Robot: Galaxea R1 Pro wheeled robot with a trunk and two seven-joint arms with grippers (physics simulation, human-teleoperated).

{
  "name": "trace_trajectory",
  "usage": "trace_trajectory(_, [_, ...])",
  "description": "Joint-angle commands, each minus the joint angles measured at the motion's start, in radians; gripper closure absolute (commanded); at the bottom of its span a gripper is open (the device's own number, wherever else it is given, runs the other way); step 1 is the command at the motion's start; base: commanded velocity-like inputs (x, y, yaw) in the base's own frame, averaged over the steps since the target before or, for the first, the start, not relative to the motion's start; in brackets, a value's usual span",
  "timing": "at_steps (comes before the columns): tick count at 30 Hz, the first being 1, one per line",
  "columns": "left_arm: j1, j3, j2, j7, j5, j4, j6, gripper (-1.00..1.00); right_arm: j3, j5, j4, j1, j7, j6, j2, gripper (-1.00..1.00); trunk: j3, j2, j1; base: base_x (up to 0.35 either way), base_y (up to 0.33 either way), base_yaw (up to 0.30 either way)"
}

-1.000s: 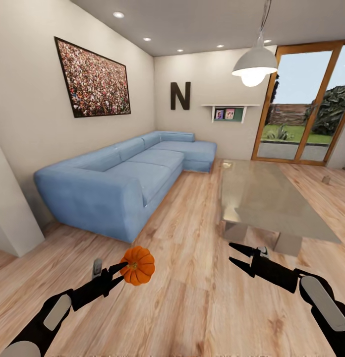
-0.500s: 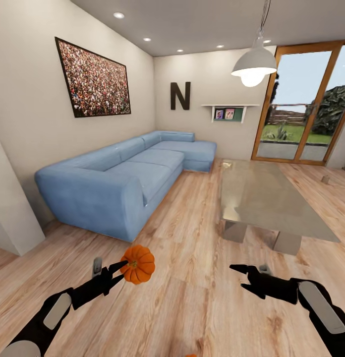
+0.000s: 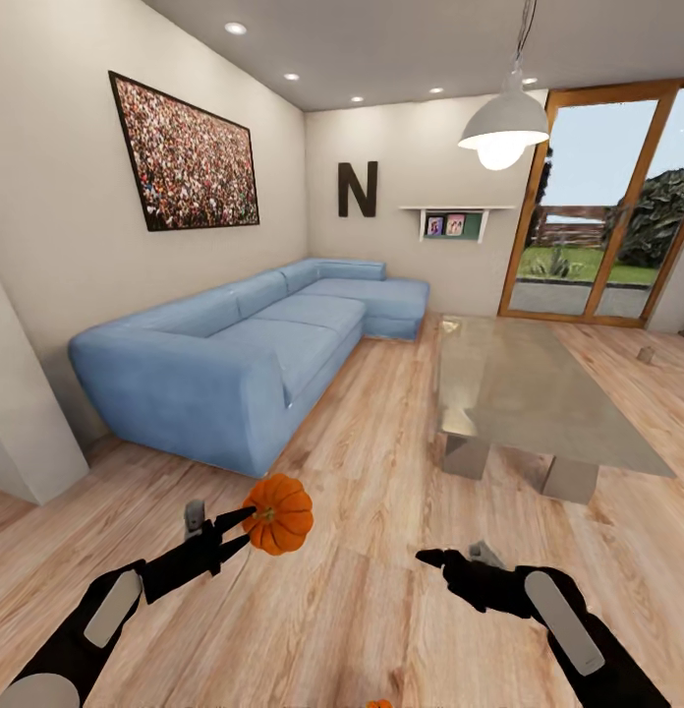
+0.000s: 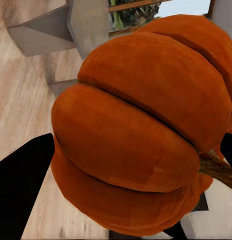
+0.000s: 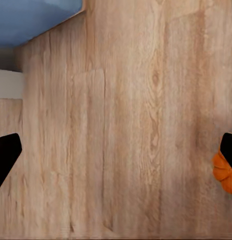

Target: Place each of the two pumpkins and all three candles from the living room inside a cabinet in the living room (use any cabinet), then make sure every cabinet is closed, and position the cauldron so it is next to a table in the living room.

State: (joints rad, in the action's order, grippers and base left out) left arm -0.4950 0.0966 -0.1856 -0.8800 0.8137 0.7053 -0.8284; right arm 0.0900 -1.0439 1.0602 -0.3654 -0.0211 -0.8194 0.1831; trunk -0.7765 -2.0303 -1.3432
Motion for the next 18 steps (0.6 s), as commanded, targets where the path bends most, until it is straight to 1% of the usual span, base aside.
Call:
trace_trajectory(1, [-0.001, 0.002, 0.0, -0.019, -0.004, 0.001, -0.005, 1.0, 0.015, 0.02, -0.023, 0.0, -0.002, 0.009, -0.009, -1.0, -0.004, -0.008, -0.004, 0.0, 0.0, 0.0])
trace_trajectory(4, [-0.002, 0.002, 0.0, -0.041, -0.006, 0.001, -0.009, 1.0, 0.049, 0.084, -0.101, 0.0, 0.001, 0.058, -0.022, -1.0, -0.014, -0.029, -0.015, 0.0, 0.0, 0.0])
trace_trajectory(5, [-0.002, 0.002, 0.0, -0.043, -0.006, 0.001, -0.009, 1.0, 0.052, 0.094, -0.113, 0.0, 0.001, 0.071, -0.022, -1.0, -0.017, -0.036, -0.019, 0.0, 0.0, 0.0])
trace_trajectory(9, [-0.002, 0.002, 0.0, -0.049, -0.007, 0.001, -0.01, 1.0, 0.083, 0.162, -0.211, 0.0, 0.004, 0.19, -0.025, -1.0, -0.029, -0.064, -0.034, 0.0, 0.0, 0.0])
trace_trajectory(11, [-0.002, 0.002, 0.0, -0.049, -0.007, 0.001, -0.01, 1.0, 0.103, 0.173, -0.232, 0.0, 0.006, 0.217, -0.025, -1.0, -0.036, -0.078, -0.042, 0.0, 0.0, 0.0])
trace_trajectory(13, [-0.002, 0.002, 0.0, -0.049, -0.008, 0.0, -0.009, 1.0, 0.137, 0.181, -0.249, 0.0, 0.008, 0.237, -0.026, -1.0, -0.042, -0.092, -0.05, 0.0, 0.0, 0.0])
trace_trajectory(16, [-0.002, 0.002, 0.0, -0.05, -0.009, 0.0, -0.009, 1.0, 0.166, 0.184, -0.255, 0.0, 0.009, 0.248, -0.026, -1.0, -0.051, -0.113, -0.061, 0.0, 0.0, 0.0])
trace_trajectory(18, [-0.002, 0.002, 0.0, -0.05, -0.01, -0.001, -0.009, 1.0, 0.188, 0.185, -0.257, 0.001, 0.01, 0.27, -0.027, -1.0, -0.057, -0.127, -0.069, 0.0, 0.0, 0.0])
